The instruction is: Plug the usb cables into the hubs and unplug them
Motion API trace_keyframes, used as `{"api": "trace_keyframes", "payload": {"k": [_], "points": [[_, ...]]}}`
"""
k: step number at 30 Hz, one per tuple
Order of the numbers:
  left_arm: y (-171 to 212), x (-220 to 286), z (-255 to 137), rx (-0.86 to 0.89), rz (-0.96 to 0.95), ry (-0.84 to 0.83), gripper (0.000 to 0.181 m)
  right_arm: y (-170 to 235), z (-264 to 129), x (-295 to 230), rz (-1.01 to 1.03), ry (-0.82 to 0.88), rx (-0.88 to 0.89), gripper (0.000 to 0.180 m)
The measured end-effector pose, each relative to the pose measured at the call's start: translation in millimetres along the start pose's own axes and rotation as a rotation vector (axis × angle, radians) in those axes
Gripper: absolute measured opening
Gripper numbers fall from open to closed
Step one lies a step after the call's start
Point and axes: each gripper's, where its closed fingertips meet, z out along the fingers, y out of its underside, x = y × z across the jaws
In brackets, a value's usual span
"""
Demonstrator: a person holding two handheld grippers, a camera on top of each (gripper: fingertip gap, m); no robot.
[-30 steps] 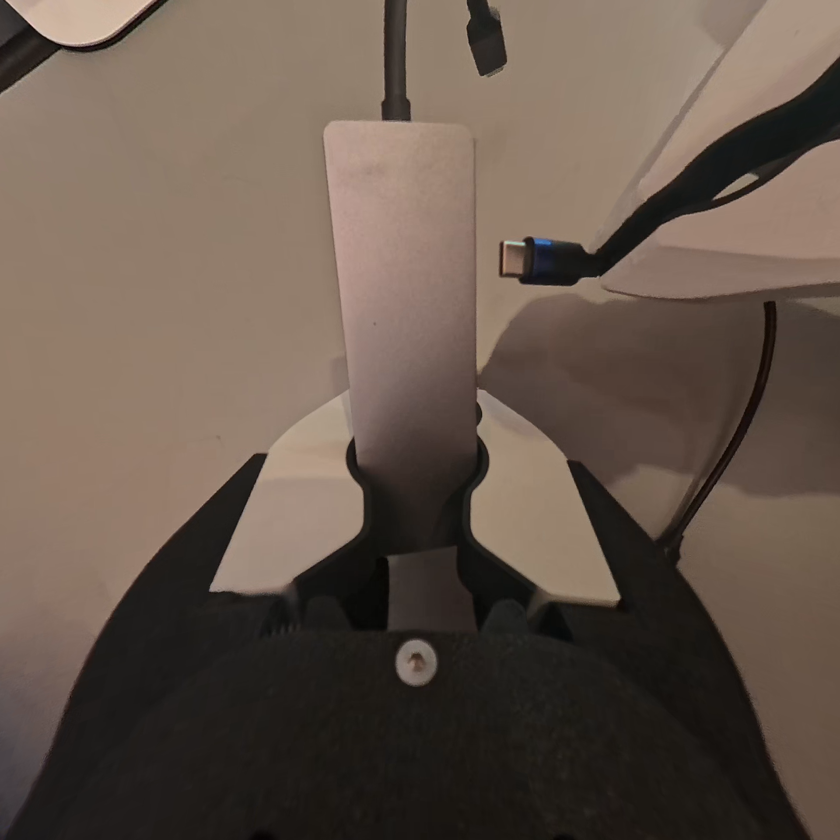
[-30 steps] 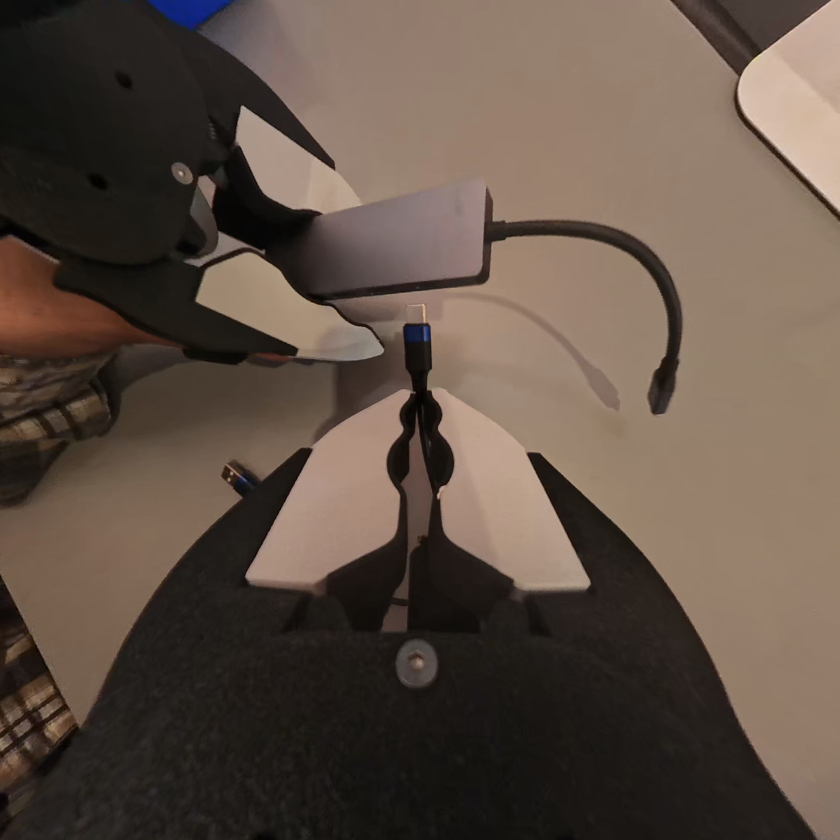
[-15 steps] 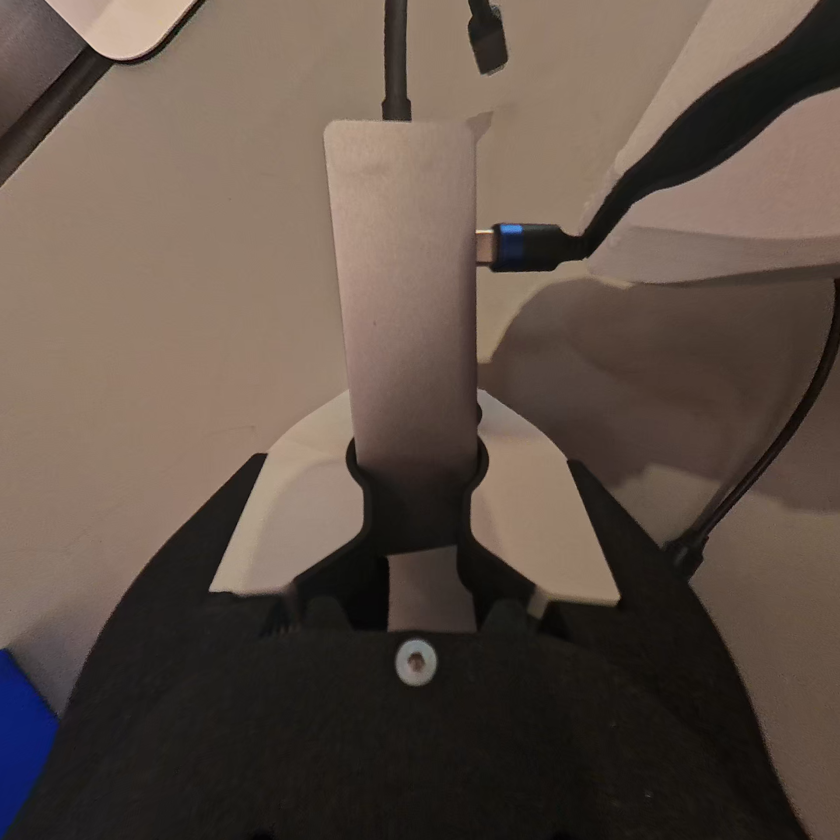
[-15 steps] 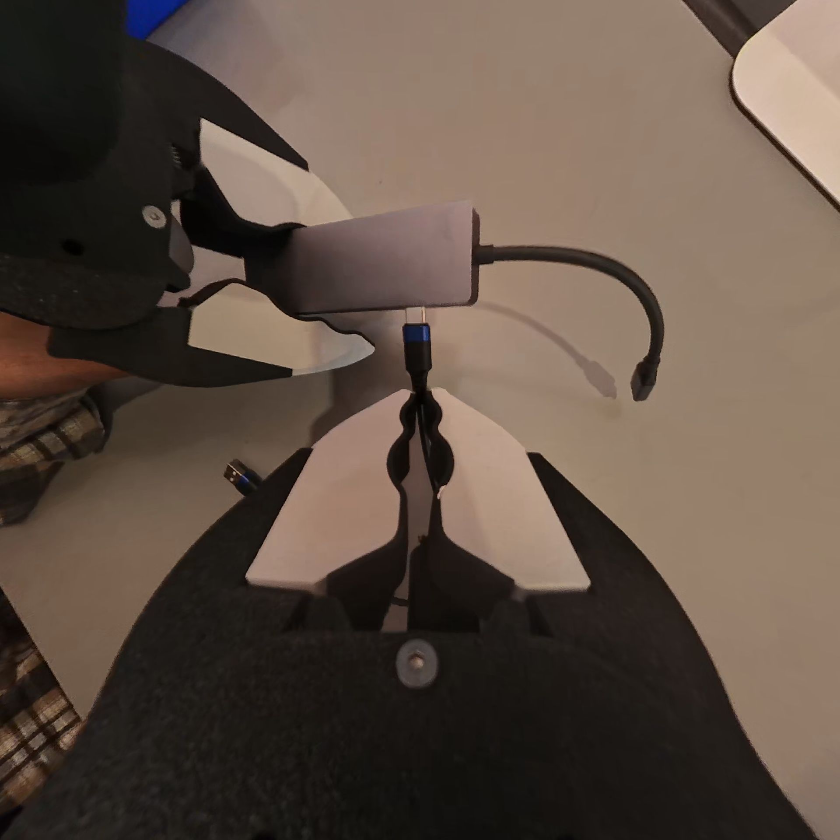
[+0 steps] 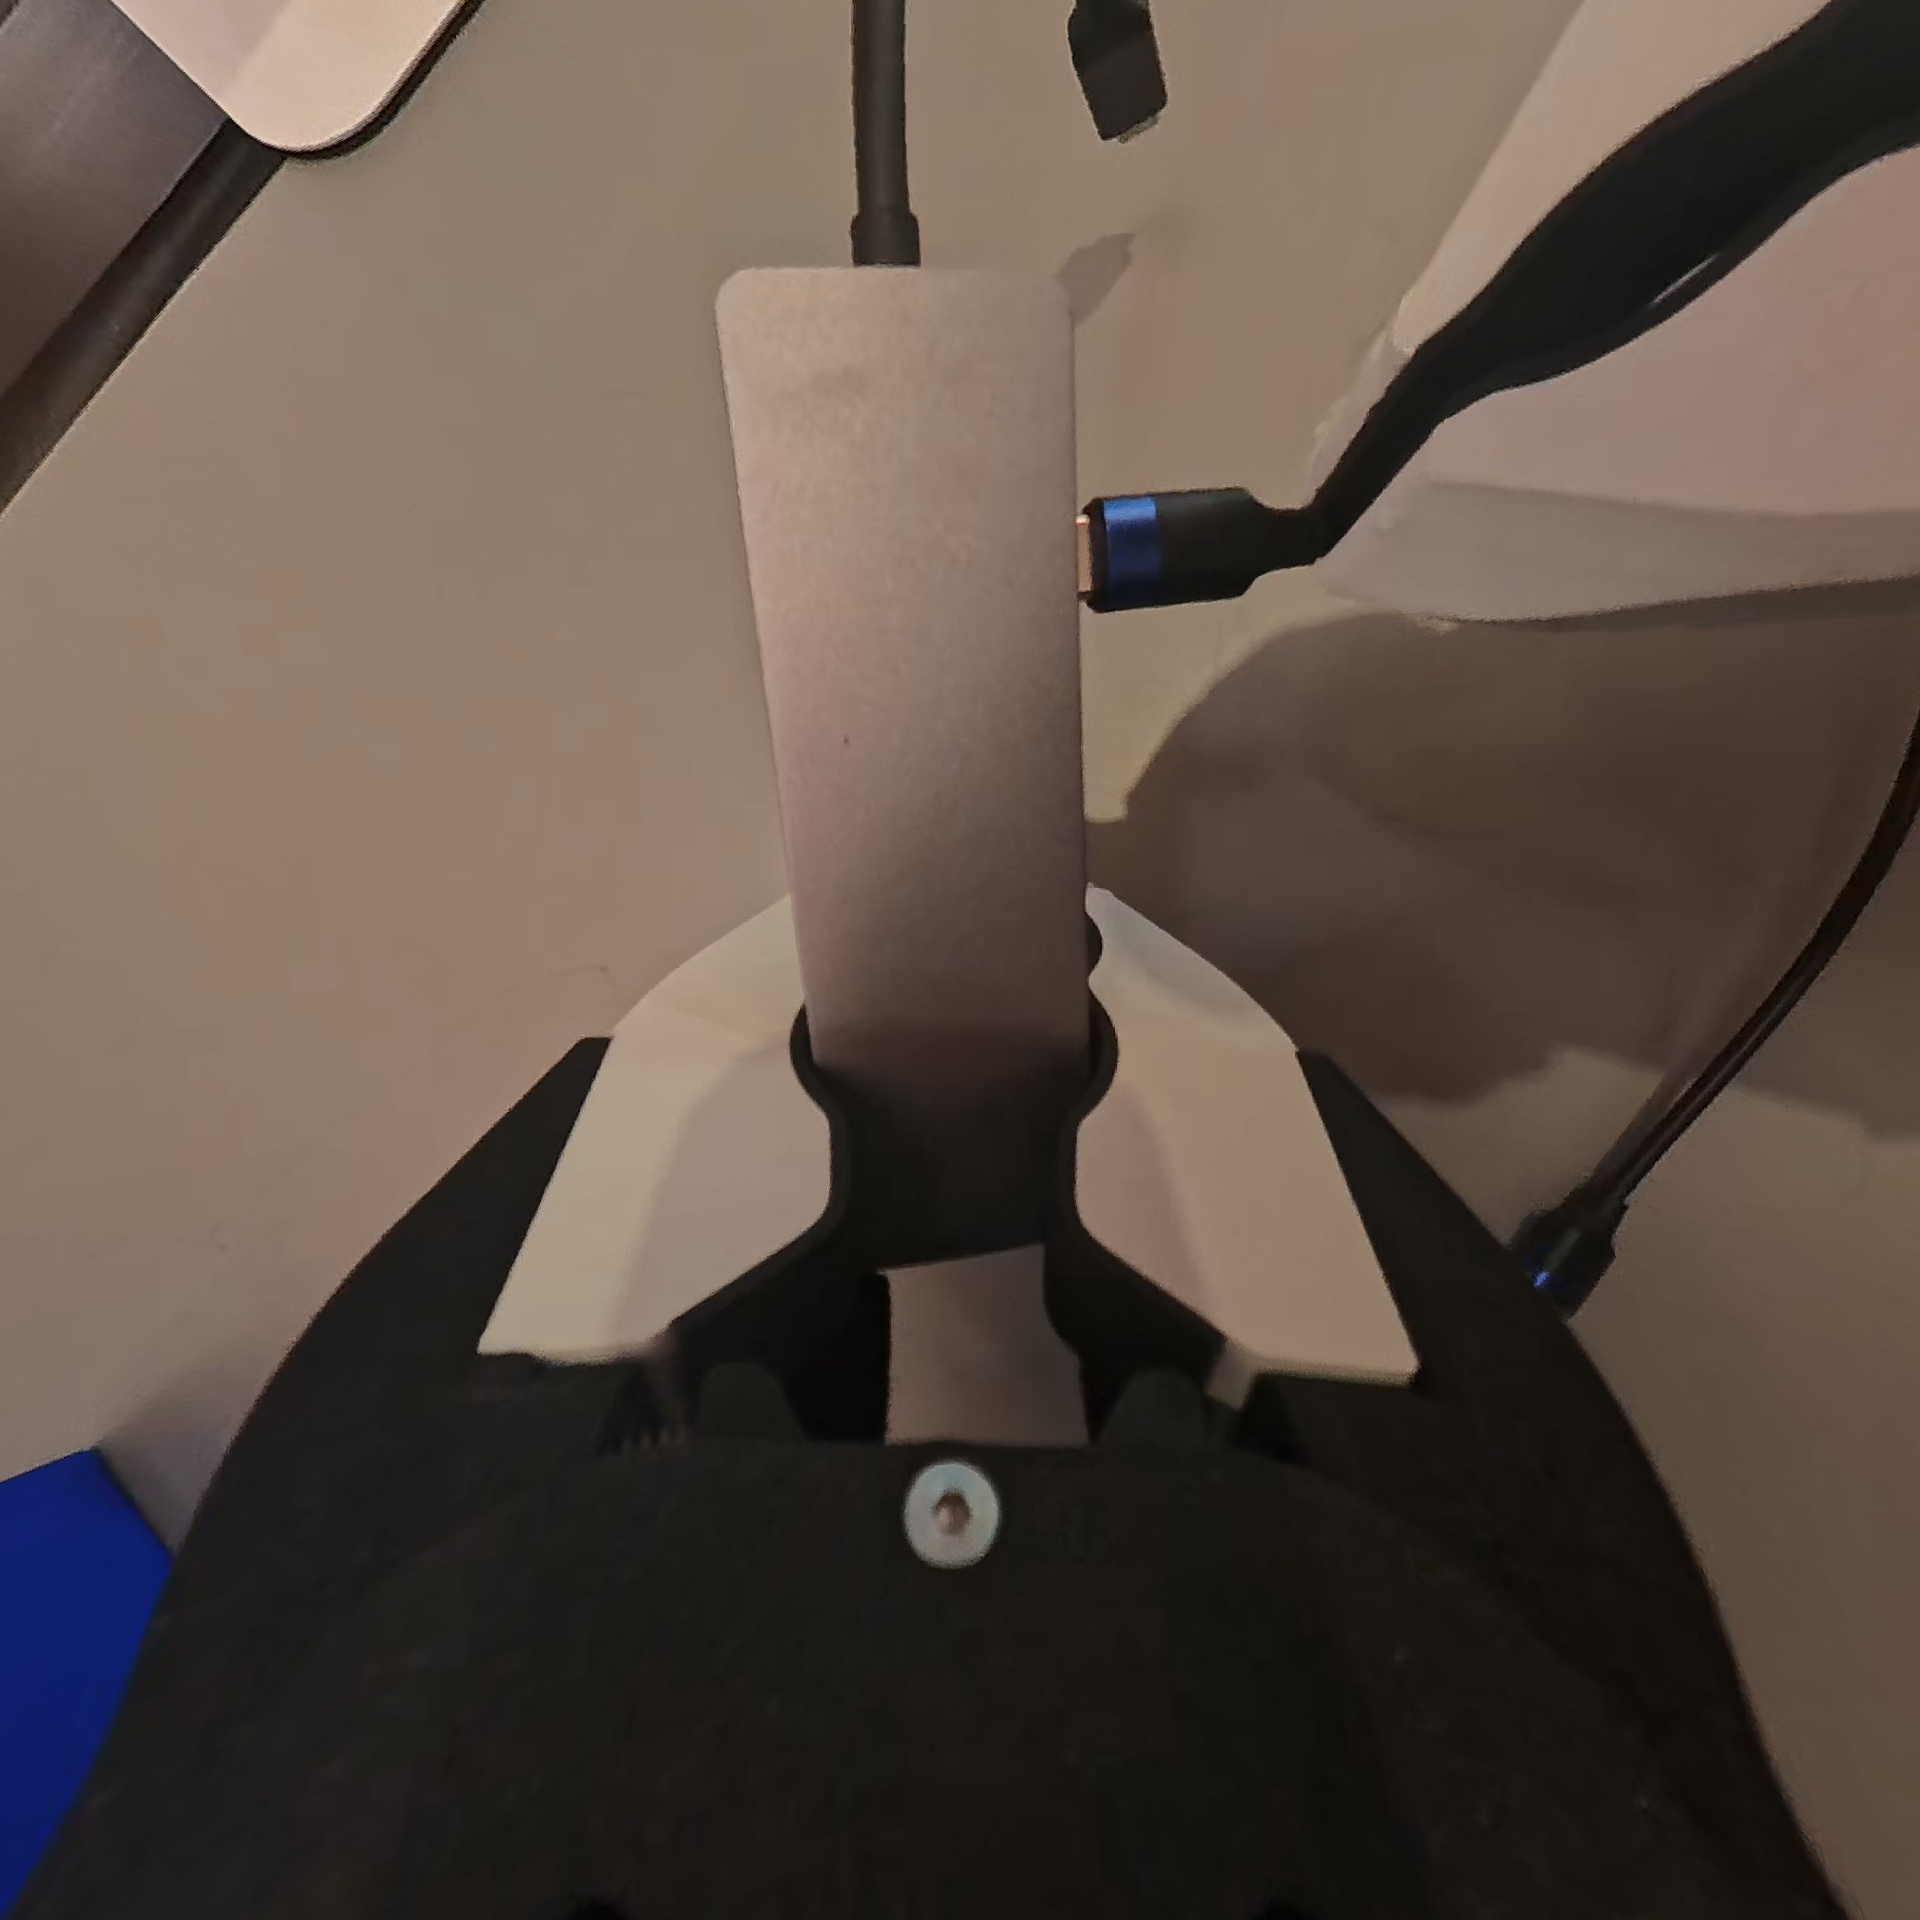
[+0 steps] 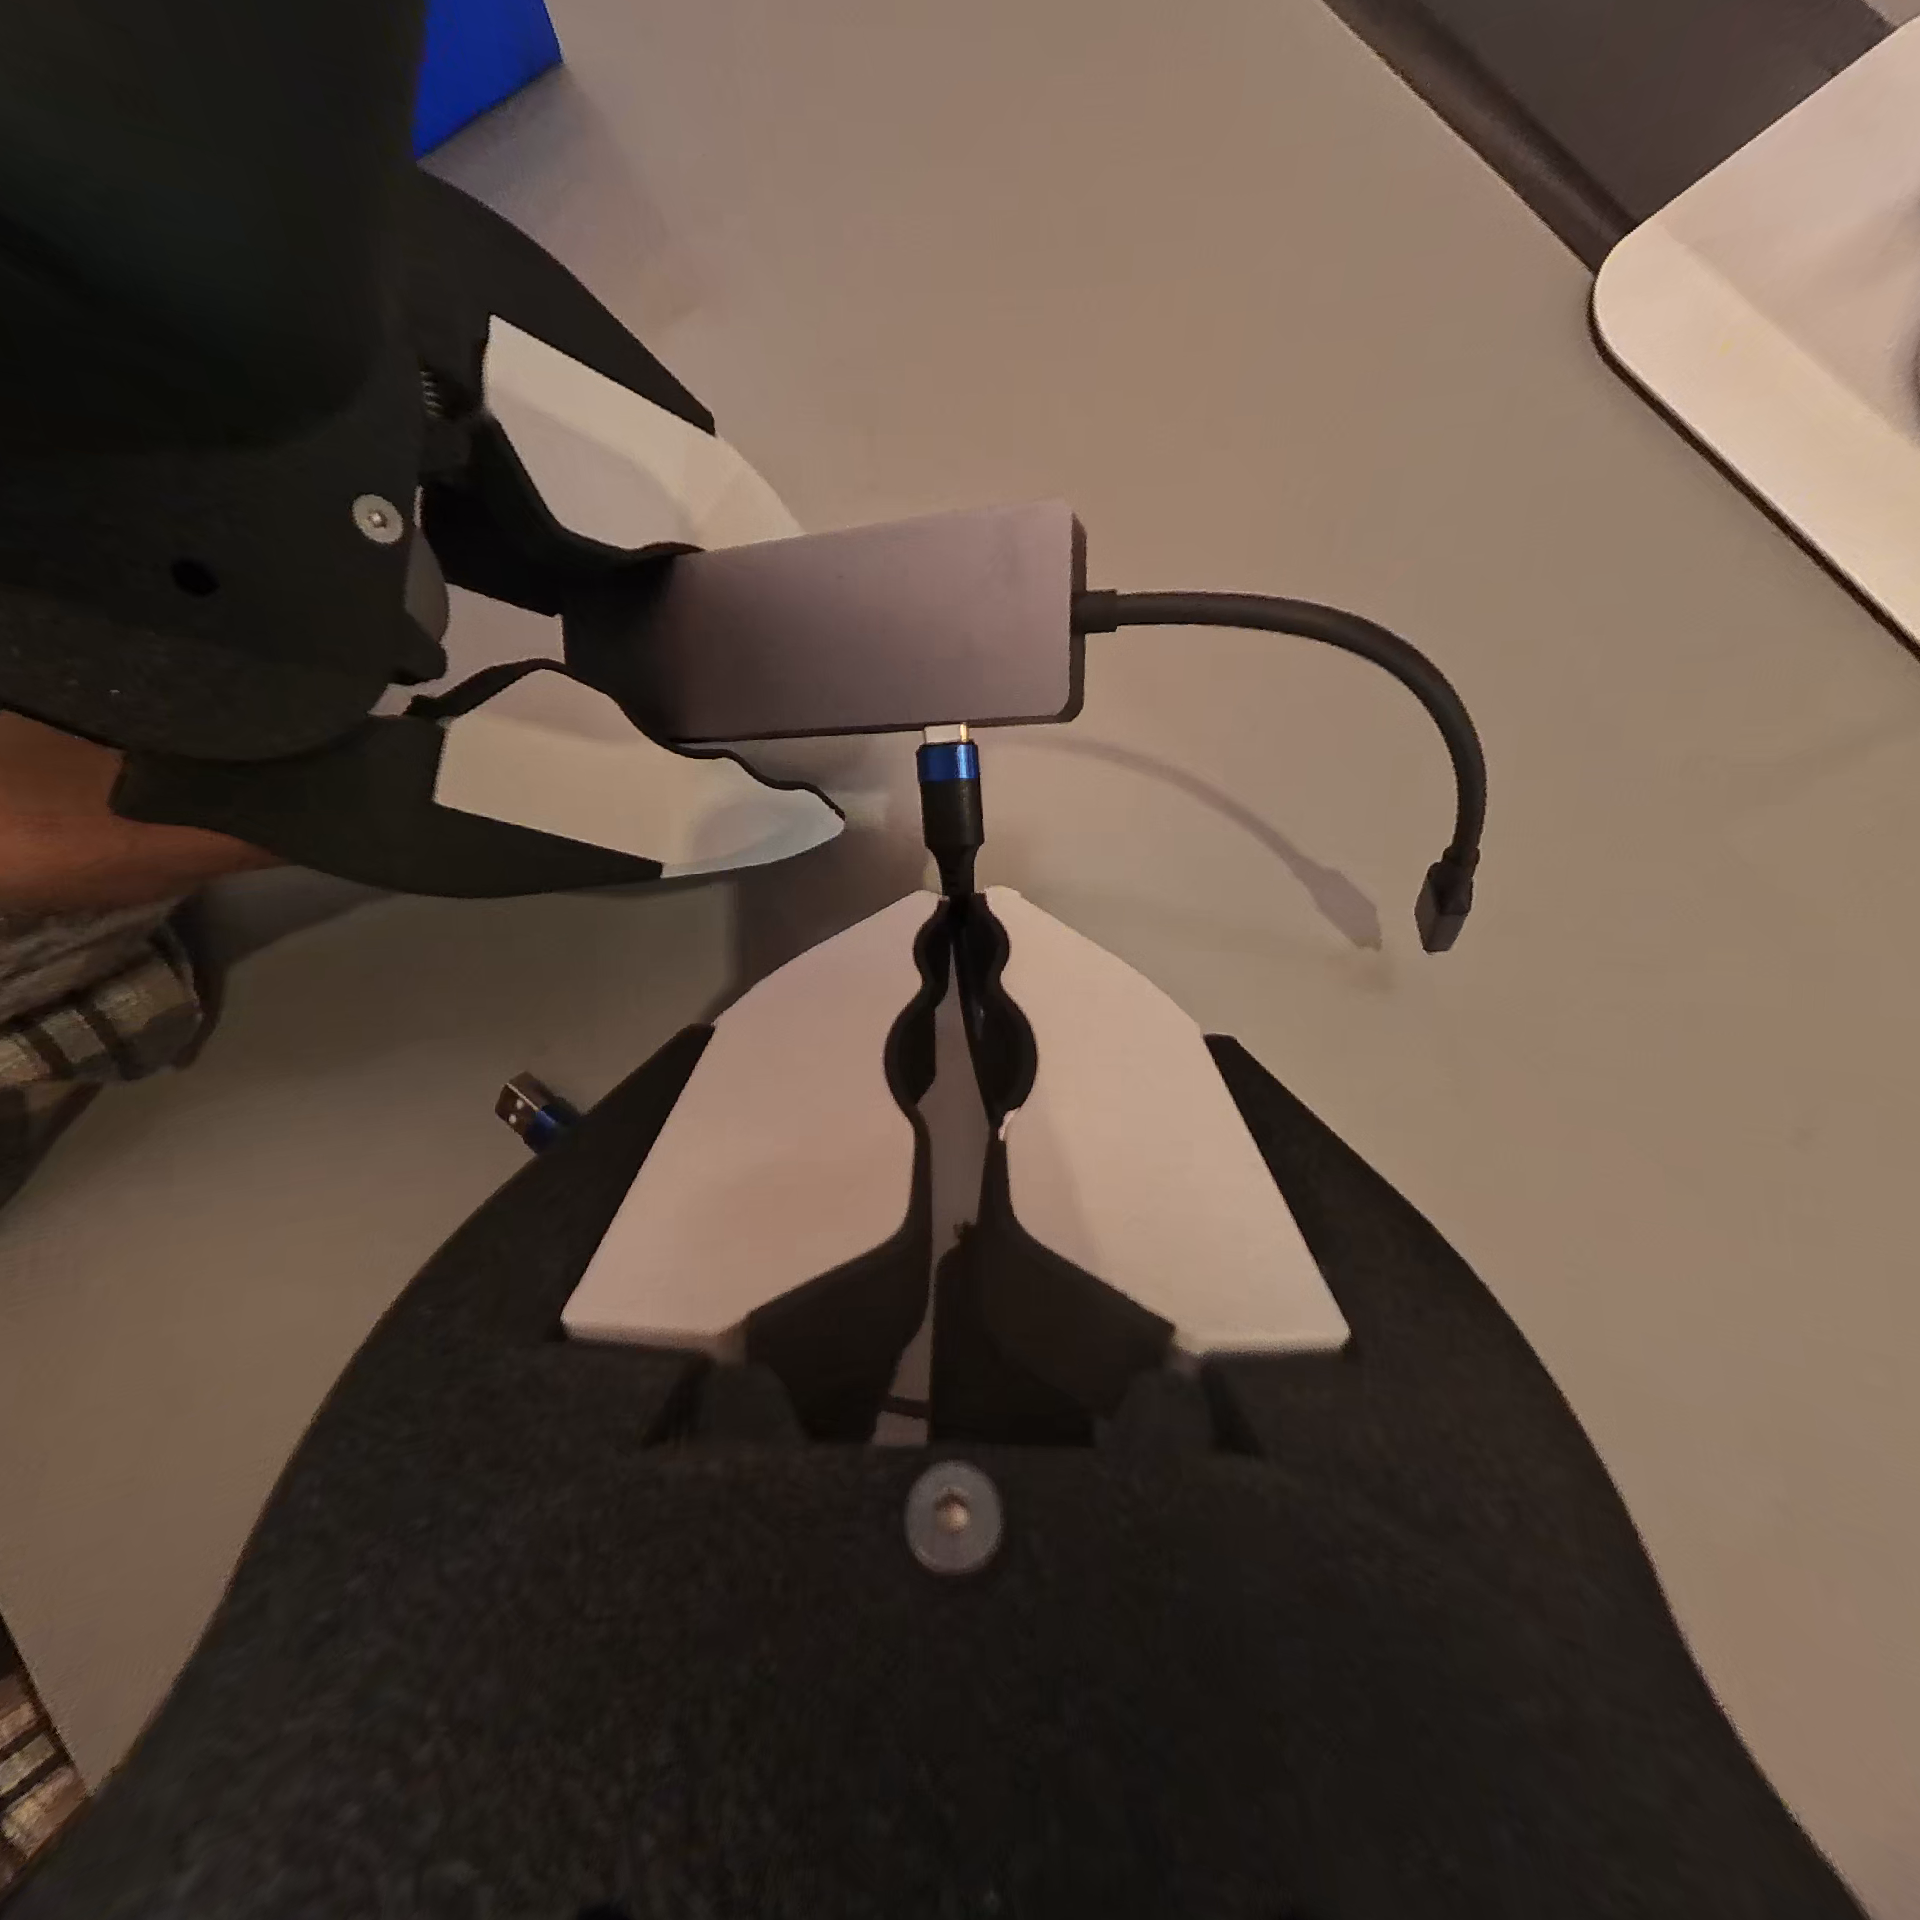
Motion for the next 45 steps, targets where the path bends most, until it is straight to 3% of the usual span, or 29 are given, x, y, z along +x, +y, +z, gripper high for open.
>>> {"api": "trace_keyframes", "payload": {"k": [10,23,45], "points": [[1,1,3,0.014,-0.054,0.048,0.04,-5,3,1,0.03,-0.012,0.054,0.001],[4,-11,0,-0.029,0.031,-0.085,0.04,-7,9,1,0.036,-0.01,0.048,0.001],[7,-16,4,-0.031,0.007,-0.08,0.04,-17,8,-1,0.013,0.006,0.077,0.0]]}}
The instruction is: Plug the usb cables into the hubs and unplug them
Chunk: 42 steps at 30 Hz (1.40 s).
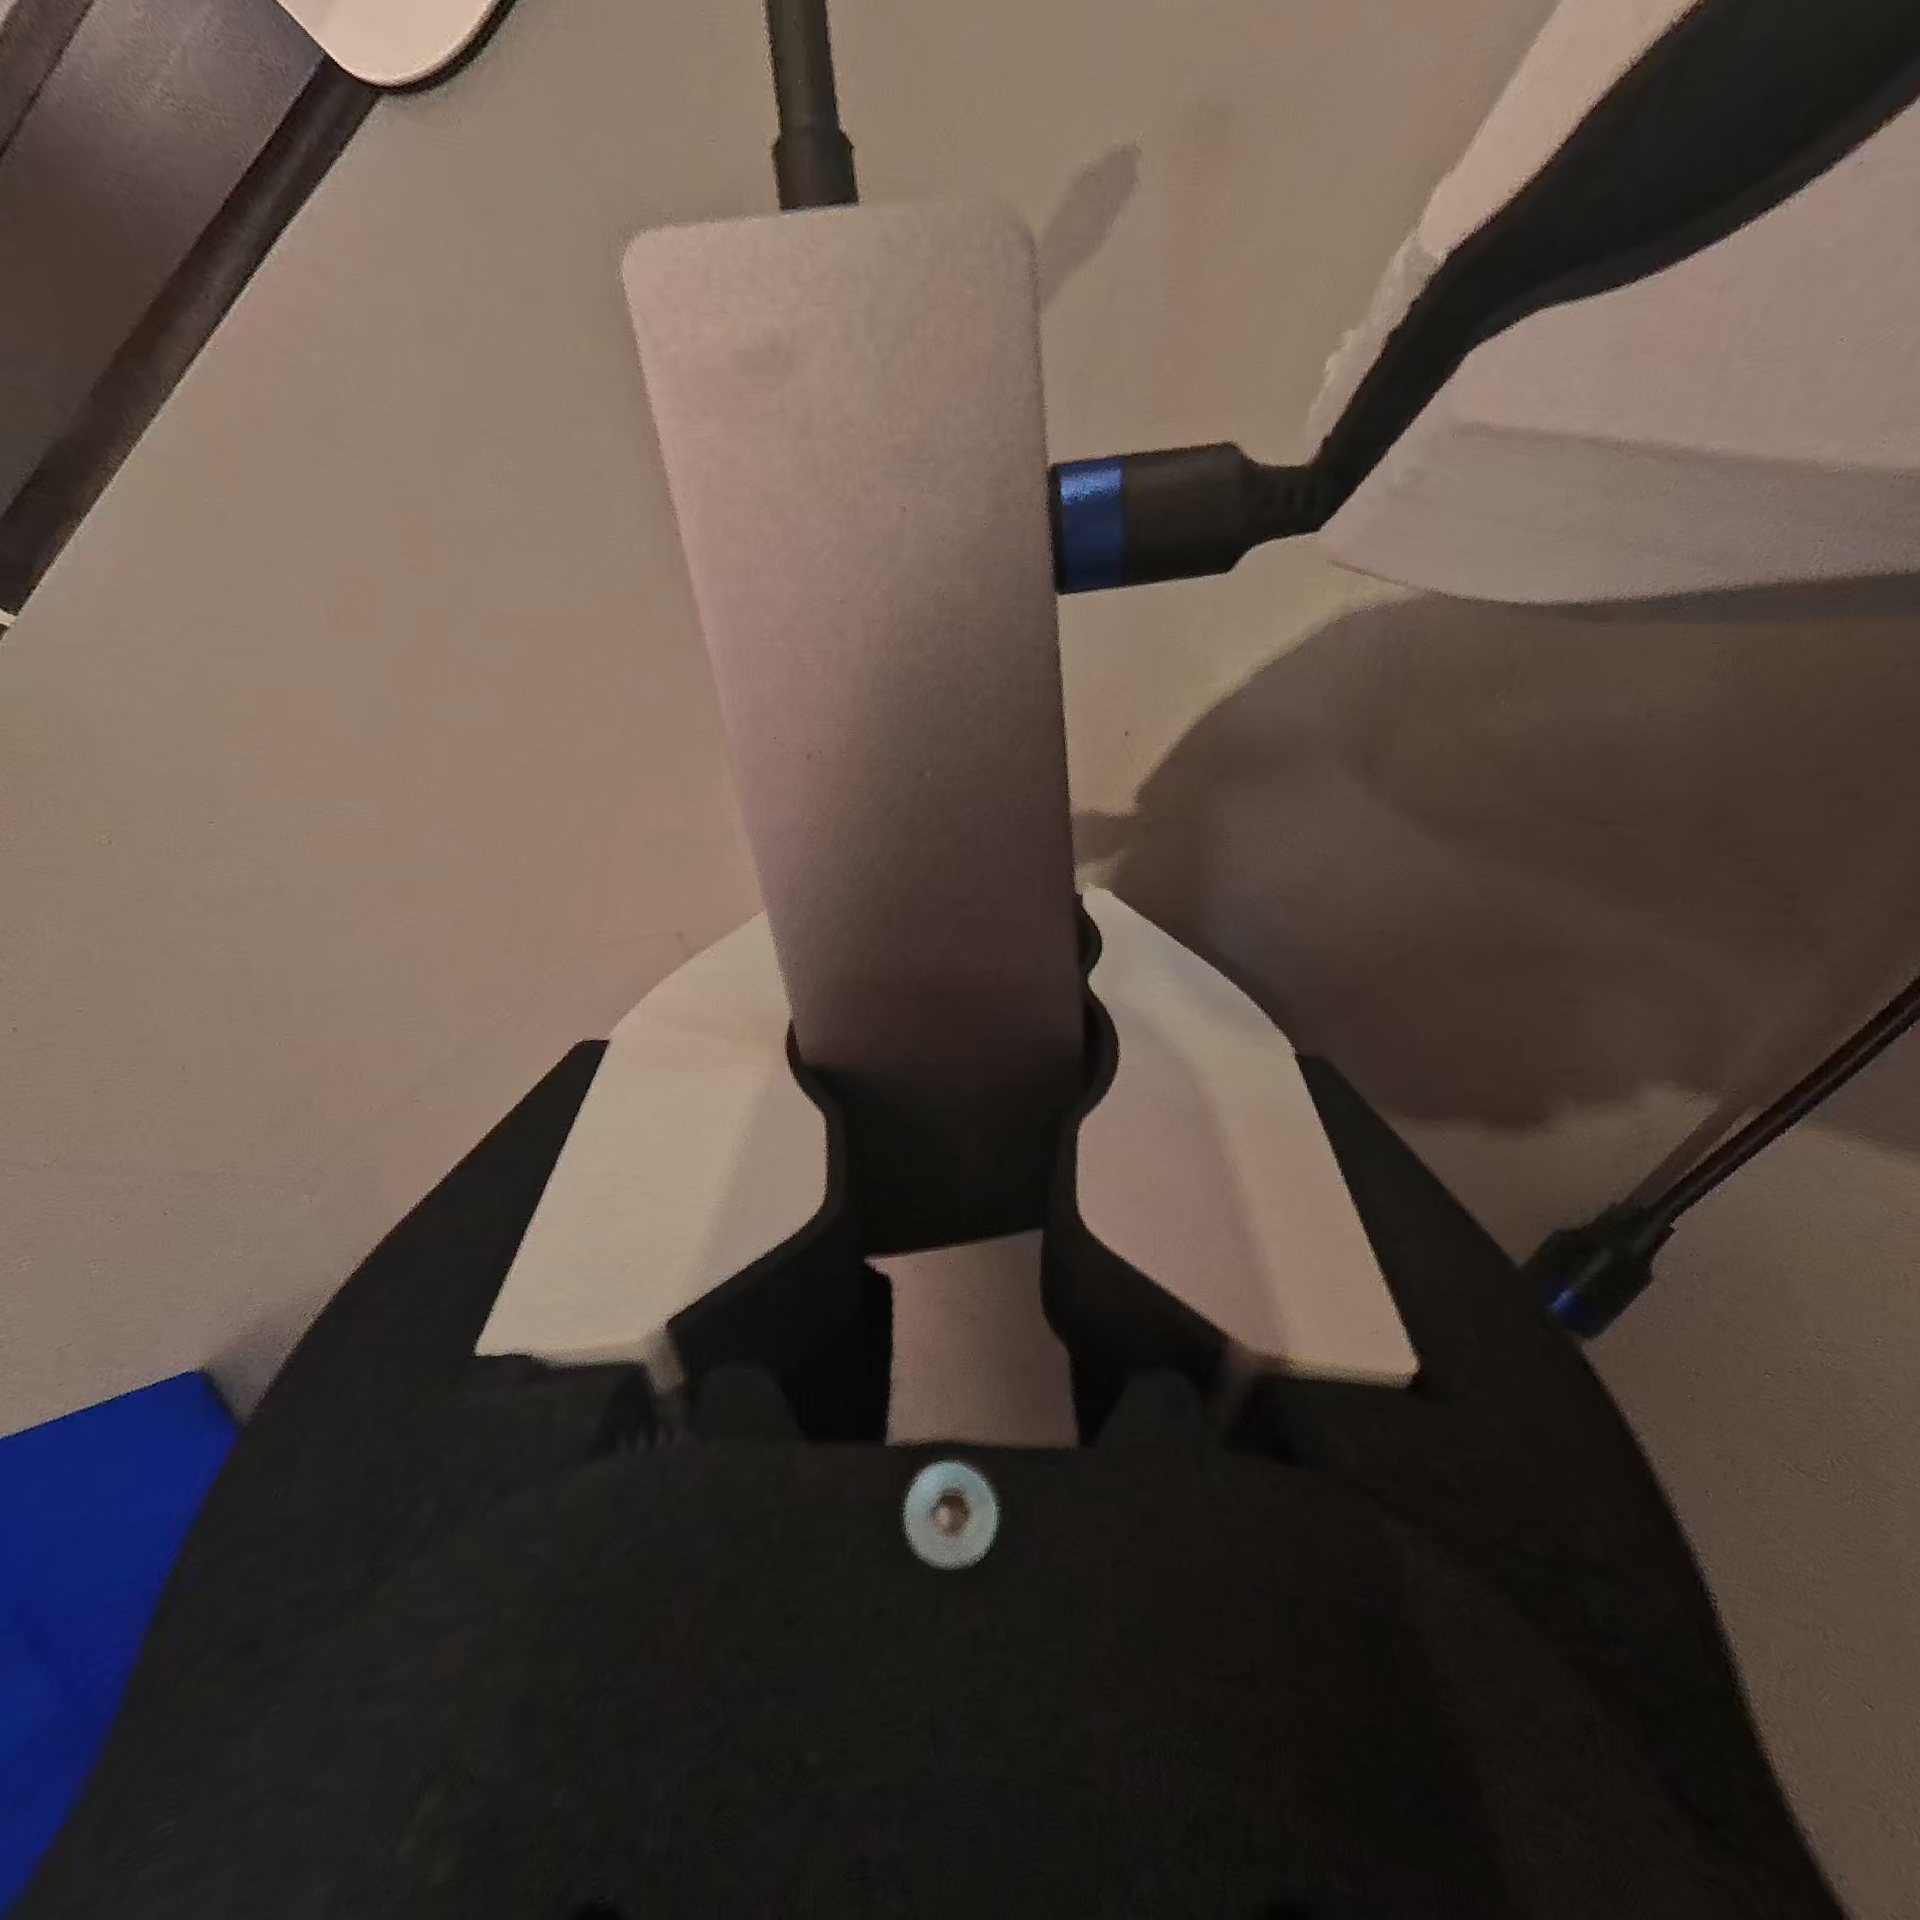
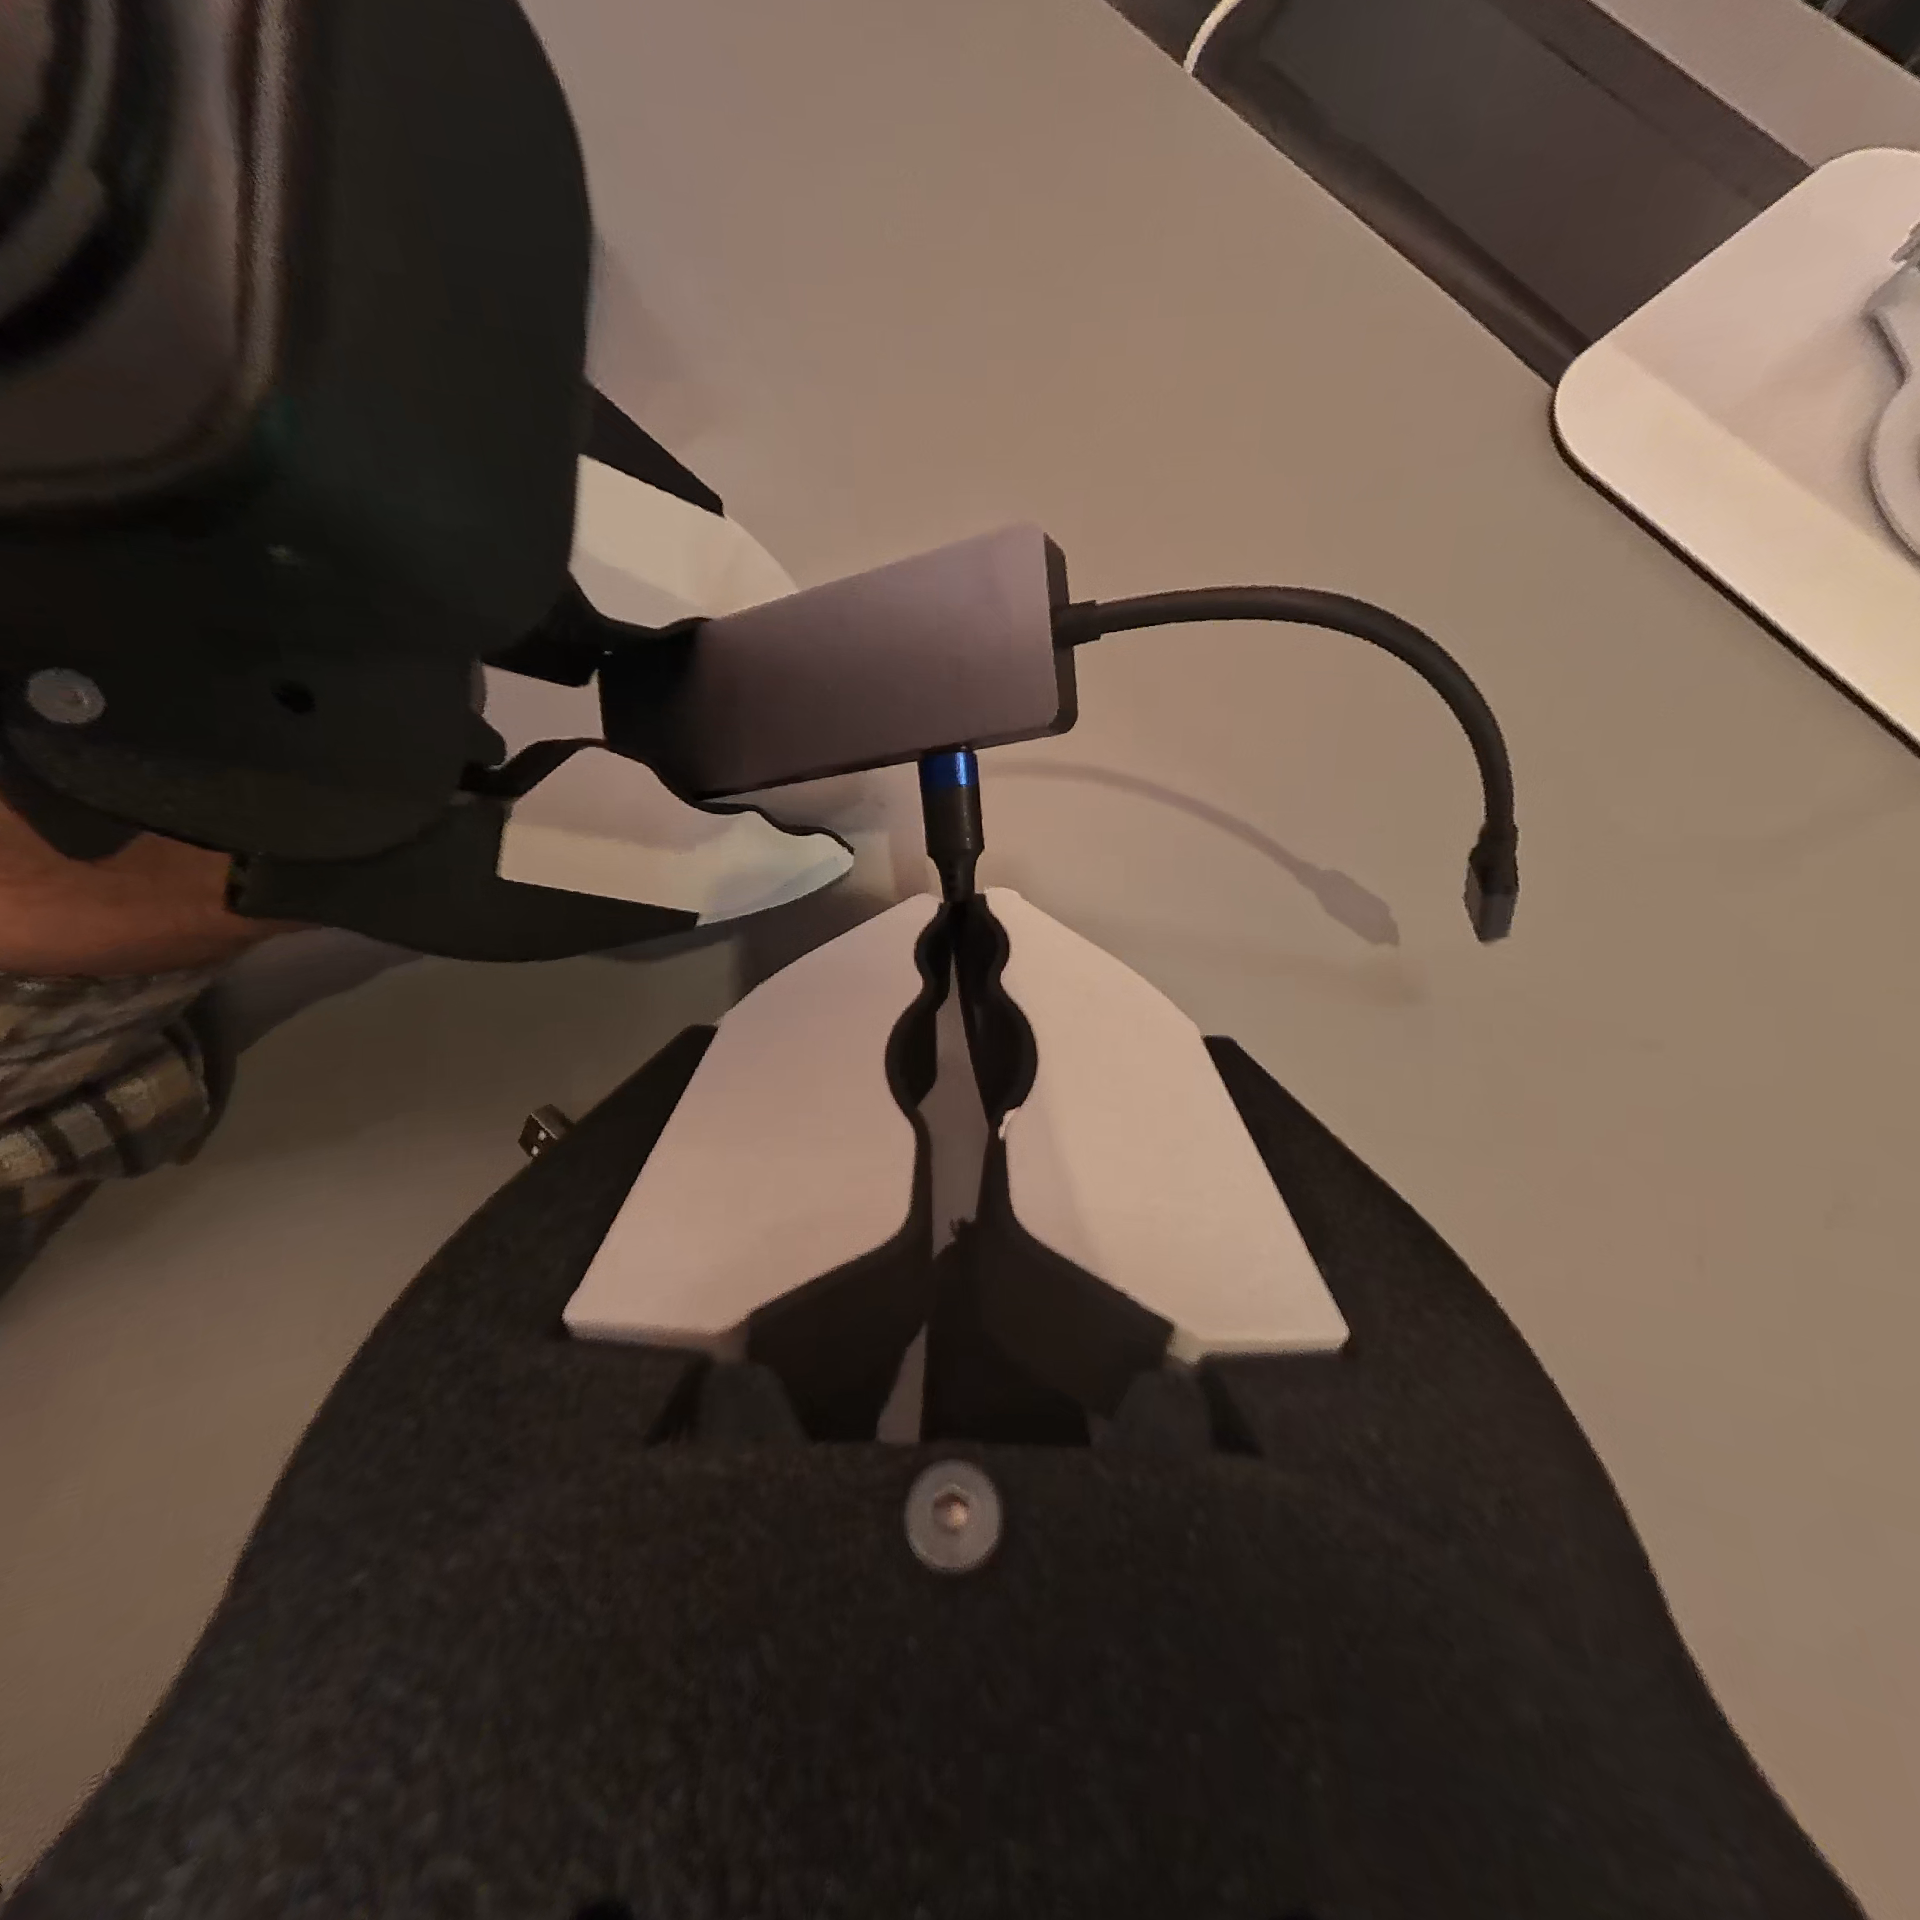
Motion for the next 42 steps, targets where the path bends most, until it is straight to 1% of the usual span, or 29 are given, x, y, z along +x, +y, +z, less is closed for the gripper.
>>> {"api": "trace_keyframes", "payload": {"k": [5,8,9,11,13,18,21,24,29,33,35,42], "points": [[-2,-1,-2,0.042,-0.056,0.056,0.039,-4,0,-2,-0.015,-0.034,0.054,0.001],[-6,1,-5,0.074,-0.073,0.094,0.039,-6,-7,-5,-0.076,-0.021,0.107,0.003],[-7,1,-7,0.087,-0.077,0.1,0.039,-4,-10,-4,-0.095,-0.007,0.115,0.005],[-10,0,-12,0.112,-0.087,0.114,0.039,2,-18,0,-0.14,0.027,0.128,0.018],[-12,0,-15,0.13,-0.092,0.124,0.039,12,-26,4,-0.154,0.036,0.132,0.026],[-16,6,-18,0.144,-0.061,0.137,0.039,28,-50,17,-0.021,-0.063,0.201,0.042],[-21,12,-22,0.159,-0.027,0.146,0.038,27,-66,22,0.076,-0.149,0.258,0.043],[-30,17,-31,0.183,0.005,0.139,0.039,15,-85,23,0.207,-0.267,0.326,0.045],[-51,32,-51,0.227,0.041,0.151,0.039,-17,-113,23,0.406,-0.463,0.431,0.047],[-66,45,-63,0.239,0.08,0.138,0.039,-34,-119,8,0.506,-0.609,0.409,0.048],[-73,50,-68,0.247,0.103,0.128,0.039,-38,-117,2,0.516,-0.631,0.387,0.048],[-83,64,-83,0.27,0.152,0.106,0.039,-42,-123,-1,0.52,-0.626,0.384,0.044]]}}
